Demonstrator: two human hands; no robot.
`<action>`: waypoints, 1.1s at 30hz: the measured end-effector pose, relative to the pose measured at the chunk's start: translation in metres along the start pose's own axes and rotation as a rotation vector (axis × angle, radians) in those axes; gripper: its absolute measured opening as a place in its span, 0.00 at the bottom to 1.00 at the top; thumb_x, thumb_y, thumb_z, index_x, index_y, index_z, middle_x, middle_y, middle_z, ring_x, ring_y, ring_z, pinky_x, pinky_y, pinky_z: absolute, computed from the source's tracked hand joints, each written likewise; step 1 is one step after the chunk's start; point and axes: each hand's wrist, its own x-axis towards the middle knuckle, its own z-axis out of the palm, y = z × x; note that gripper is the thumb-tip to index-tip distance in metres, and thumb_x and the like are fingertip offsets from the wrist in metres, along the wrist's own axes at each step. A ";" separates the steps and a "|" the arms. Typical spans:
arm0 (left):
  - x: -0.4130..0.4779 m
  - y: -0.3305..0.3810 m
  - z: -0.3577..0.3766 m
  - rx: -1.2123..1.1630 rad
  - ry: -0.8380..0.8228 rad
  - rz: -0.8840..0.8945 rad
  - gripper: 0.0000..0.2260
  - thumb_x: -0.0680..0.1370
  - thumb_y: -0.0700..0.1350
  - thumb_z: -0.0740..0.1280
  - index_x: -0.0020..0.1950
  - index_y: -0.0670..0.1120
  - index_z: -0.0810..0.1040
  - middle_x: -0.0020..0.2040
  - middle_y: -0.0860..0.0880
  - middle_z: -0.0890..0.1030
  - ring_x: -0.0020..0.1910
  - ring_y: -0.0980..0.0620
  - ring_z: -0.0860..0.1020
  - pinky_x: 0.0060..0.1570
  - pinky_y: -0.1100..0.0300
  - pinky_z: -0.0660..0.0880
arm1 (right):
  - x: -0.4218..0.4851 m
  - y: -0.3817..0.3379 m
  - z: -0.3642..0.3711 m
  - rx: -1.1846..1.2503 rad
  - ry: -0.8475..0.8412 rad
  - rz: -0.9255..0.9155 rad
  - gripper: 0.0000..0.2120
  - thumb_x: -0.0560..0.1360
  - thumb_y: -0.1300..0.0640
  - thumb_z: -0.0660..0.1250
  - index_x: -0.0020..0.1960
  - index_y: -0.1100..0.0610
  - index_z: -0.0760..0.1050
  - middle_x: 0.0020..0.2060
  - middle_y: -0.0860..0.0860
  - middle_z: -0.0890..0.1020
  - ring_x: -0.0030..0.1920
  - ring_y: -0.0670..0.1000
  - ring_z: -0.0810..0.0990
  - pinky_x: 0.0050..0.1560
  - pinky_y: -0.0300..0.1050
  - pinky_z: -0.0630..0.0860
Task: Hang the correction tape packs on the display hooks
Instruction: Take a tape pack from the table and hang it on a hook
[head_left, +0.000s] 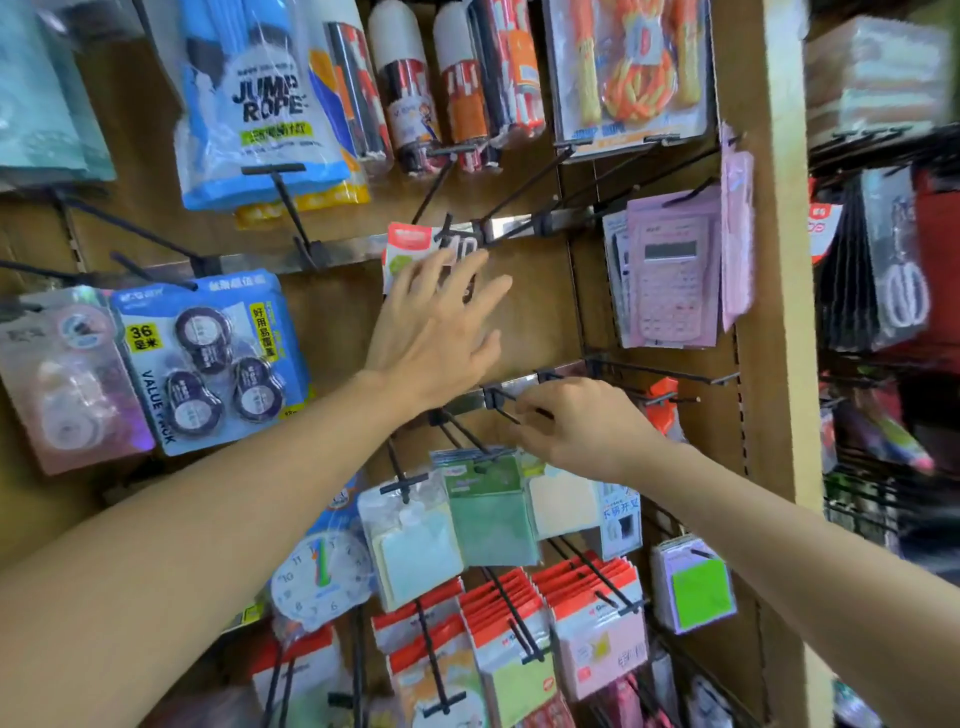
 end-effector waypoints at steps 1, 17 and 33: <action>0.002 -0.001 0.004 0.030 -0.013 -0.011 0.24 0.78 0.56 0.60 0.72 0.49 0.74 0.74 0.43 0.72 0.71 0.40 0.70 0.66 0.43 0.68 | 0.000 0.001 0.000 0.007 -0.002 0.002 0.23 0.72 0.34 0.53 0.43 0.50 0.77 0.38 0.46 0.81 0.39 0.54 0.78 0.38 0.51 0.78; 0.019 -0.037 0.069 0.041 -0.643 0.025 0.27 0.79 0.62 0.61 0.77 0.57 0.68 0.83 0.47 0.56 0.82 0.41 0.45 0.79 0.41 0.45 | -0.002 -0.004 0.000 0.055 -0.034 0.109 0.23 0.68 0.37 0.53 0.46 0.50 0.80 0.41 0.46 0.82 0.41 0.54 0.80 0.42 0.51 0.79; -0.066 -0.018 -0.057 -0.229 -0.317 0.152 0.23 0.73 0.62 0.54 0.55 0.54 0.84 0.48 0.54 0.85 0.50 0.47 0.80 0.48 0.53 0.70 | -0.001 -0.010 -0.009 0.109 -0.074 0.198 0.16 0.68 0.40 0.60 0.45 0.47 0.81 0.38 0.48 0.84 0.39 0.54 0.81 0.41 0.50 0.81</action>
